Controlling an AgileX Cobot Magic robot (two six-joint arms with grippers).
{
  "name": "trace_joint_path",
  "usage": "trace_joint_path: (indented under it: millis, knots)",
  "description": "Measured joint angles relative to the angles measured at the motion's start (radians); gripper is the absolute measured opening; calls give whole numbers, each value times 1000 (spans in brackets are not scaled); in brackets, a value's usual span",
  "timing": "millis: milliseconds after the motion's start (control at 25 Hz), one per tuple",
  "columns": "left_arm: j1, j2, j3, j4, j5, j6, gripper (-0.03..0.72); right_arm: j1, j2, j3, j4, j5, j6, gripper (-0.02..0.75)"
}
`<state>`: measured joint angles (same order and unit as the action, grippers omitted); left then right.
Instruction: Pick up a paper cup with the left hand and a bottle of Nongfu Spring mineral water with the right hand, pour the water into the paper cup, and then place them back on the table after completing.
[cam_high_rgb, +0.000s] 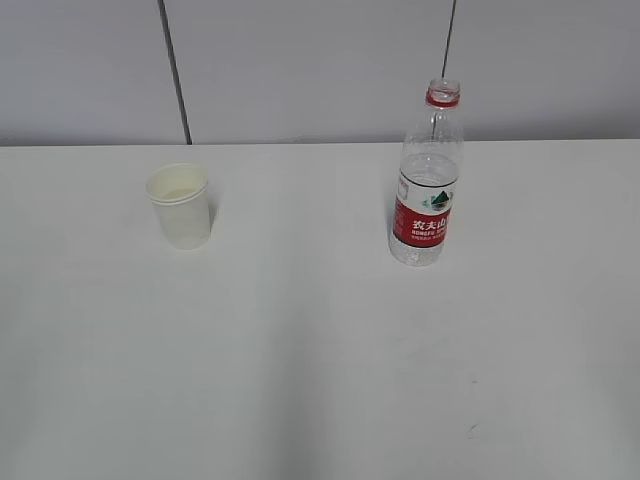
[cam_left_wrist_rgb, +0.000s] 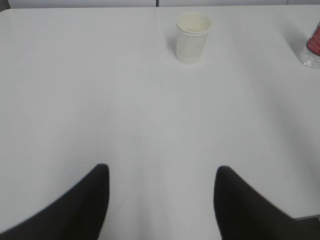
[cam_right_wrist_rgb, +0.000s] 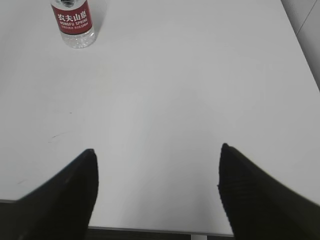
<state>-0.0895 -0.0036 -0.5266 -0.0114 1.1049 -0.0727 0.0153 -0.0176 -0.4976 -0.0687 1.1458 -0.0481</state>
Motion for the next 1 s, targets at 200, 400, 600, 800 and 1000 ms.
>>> trace_joint_path:
  millis: [200,400,600,800,1000]
  knots:
    - [0,0,0,0,0,0,417,0,0,0,0,0,0,554]
    - [0,0,0,0,0,0,417,0,0,0,0,0,0,554]
    - [0,0,0,0,0,0,417,0,0,0,0,0,0,554]
    - [0,0,0,0,0,0,417,0,0,0,0,0,0,554]
    - [0,0,0,0,0,0,417,0,0,0,0,0,0,554]
